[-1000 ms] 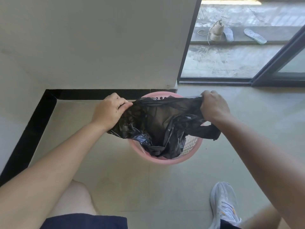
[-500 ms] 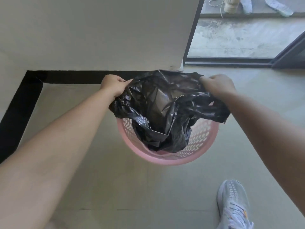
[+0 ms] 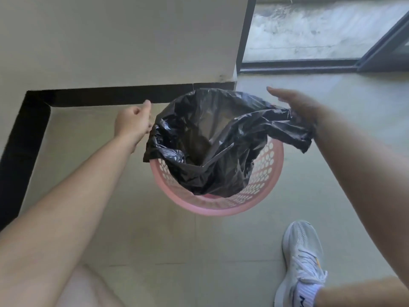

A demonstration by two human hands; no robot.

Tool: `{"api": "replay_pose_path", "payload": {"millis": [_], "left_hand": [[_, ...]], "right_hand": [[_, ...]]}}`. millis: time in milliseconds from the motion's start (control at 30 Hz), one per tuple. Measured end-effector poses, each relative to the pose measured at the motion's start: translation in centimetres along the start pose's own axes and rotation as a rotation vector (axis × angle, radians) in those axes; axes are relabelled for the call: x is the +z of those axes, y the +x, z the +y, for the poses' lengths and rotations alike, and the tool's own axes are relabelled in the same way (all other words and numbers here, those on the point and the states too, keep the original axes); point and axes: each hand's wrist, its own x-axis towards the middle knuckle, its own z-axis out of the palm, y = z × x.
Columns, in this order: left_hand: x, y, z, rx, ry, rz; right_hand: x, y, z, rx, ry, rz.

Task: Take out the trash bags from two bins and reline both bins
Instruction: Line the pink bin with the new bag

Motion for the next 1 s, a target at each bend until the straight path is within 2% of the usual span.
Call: {"api": "replay_pose_path", "payload": {"millis": [67,133,200,300,367,433,500,600,667,733,833,900,1000], "left_hand": [[-1.5,-1.3,0.6,0.103,0.234,0.008],[-2.0,-3.2,0.7,0.13,0.463,-0.127],[-1.3,-4.6,-0.1,0.131,0.454,-0.236],[0.2,-5.6,-0.9,0.217,0.463,-0.094],[0.9,-5.8,-0.3,0.207,0.404,-0.003],[1.3,-5.2,0.2,0.18,0.37,0.033],[1.1,-4.3,0.2,0.116,0.335,0.073],[0.7,-4.2,0.3,-0.019,0.154,0.143],[0.9,-5.1,0.3,-0.049,-0.083,0.164],[1.3,-6.8,0.1,-0.036,-0.277,0.187],[2.0,-9.2,-1.3,-0.039,-0.364,0.273],[2.3,-10.0,-2.3,-0.083,-0.486,0.304],[2.5,-10.0,-2.6,-0.171,-0.689,0.284]], "right_hand": [[-0.2,-1.1,-1.3,-0.04,-0.103,0.213],[0.2,-2.4,-2.3,-0.168,-0.369,0.499],[1.8,-3.8,-3.0,-0.279,-0.599,0.633],[5.0,-5.7,-2.8,-0.297,-0.814,0.651],[6.6,-6.2,-1.0,-0.213,-0.922,0.628],[6.9,-6.3,1.9,-0.105,-0.929,0.604],[6.5,-5.7,5.0,-0.082,-0.762,0.532],[7.0,-4.7,7.6,-0.106,-0.109,0.326],[8.4,-4.4,8.1,-0.11,0.158,0.285],[10.6,-4.5,8.5,-0.162,0.274,0.31],[14.0,-5.2,9.3,-0.173,0.369,0.392],[15.6,-5.1,9.6,-0.125,0.421,0.442],[17.0,-5.0,9.8,-0.052,0.641,0.455]]}}
